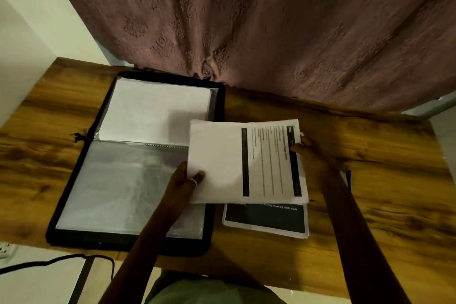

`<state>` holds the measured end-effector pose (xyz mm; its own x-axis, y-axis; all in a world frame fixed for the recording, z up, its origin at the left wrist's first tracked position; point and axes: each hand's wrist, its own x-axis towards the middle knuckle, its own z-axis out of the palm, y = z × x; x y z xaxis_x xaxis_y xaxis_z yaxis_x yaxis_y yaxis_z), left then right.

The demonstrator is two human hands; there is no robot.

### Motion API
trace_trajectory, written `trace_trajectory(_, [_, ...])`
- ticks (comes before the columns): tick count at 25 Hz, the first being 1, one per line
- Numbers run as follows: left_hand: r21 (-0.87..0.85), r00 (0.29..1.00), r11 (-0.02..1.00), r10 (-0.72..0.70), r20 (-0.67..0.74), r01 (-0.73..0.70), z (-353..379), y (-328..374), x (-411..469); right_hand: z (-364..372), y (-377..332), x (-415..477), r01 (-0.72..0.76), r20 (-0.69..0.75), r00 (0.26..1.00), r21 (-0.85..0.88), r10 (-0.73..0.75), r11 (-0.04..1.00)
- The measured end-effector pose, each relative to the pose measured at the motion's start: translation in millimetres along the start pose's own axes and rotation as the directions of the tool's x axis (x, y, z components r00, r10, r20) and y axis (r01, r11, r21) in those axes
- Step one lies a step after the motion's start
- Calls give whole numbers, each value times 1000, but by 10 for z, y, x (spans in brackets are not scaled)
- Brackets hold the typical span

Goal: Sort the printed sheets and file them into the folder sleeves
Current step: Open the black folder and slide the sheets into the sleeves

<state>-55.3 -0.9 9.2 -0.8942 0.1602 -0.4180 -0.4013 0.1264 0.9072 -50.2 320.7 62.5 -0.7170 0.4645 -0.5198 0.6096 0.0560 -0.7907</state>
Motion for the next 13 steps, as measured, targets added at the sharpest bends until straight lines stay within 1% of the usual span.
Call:
trace_trajectory(2, [97,1000,995,-12,4,11,-40,33,85,-10,238,-24,-83,-48,995,0,83,997])
trace_trajectory(3, [145,999,989,-32,19,29,-46,31,118,-19,332,-25,-133,-51,990,-28,131,991])
trace_trajectory(4, [192,998,980,-59,35,51,-49,12,141,-19,417,-28,-158,-43,987,-83,154,984])
trace_trajectory(5, [235,995,969,-85,45,72,-46,-8,145,-13,493,-31,-144,-32,990,-177,141,974])
trace_trajectory(6, [270,993,959,-105,50,88,-37,-34,138,7,542,-39,-101,-34,995,-287,95,953])
trace_trajectory(7, [292,992,952,-116,50,97,-18,-50,119,40,579,-30,-36,-59,998,-395,14,918])
trace_trajectory(9, [301,992,947,-126,21,113,25,-50,83,159,573,-36,78,-143,970,-580,-196,811])
trace_trajectory(10, [312,993,943,-118,-2,113,44,-36,76,248,543,-54,105,-174,939,-677,-297,729])
trace_trajectory(11, [328,994,939,-107,-21,108,60,-21,74,346,507,-62,109,-187,902,-774,-389,624])
trace_trajectory(13, [348,996,933,-86,-31,91,72,-13,99,533,420,-65,113,-165,823,-890,-543,442])
